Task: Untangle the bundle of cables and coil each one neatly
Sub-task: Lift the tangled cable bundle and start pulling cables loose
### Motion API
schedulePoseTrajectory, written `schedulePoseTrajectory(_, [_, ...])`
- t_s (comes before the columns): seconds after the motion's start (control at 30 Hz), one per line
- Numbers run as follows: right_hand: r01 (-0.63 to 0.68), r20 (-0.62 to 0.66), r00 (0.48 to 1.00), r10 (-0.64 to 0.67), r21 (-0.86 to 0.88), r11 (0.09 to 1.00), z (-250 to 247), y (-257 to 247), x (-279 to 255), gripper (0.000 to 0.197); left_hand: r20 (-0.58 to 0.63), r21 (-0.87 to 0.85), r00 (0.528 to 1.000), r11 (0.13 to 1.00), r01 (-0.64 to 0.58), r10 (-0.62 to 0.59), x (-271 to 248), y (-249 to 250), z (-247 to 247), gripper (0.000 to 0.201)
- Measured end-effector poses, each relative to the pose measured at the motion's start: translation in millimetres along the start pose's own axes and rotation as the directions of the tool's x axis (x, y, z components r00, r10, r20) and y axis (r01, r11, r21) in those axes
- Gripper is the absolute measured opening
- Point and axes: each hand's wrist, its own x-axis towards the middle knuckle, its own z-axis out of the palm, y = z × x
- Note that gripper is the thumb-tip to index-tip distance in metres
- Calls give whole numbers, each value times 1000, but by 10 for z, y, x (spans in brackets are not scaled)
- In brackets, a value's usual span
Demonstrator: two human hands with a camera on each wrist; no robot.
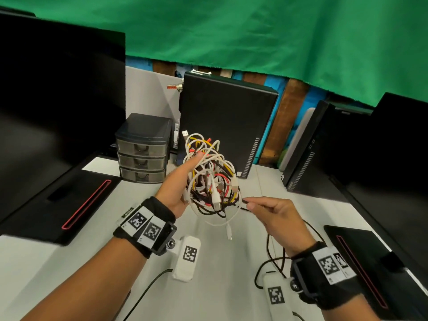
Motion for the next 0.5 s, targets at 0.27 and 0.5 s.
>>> schedulePoseTrajectory(0.27, [-51,-133,989,59,59,997,123,228,-2,12,-174,37,972,987,-156,160,-25,-18,113,58])
schedulePoseTrajectory(0.5, [-114,-297,936,188,248,962,-45,379,-103,14,-91,-80,993,994,-77,70,-36,-24,149,63])
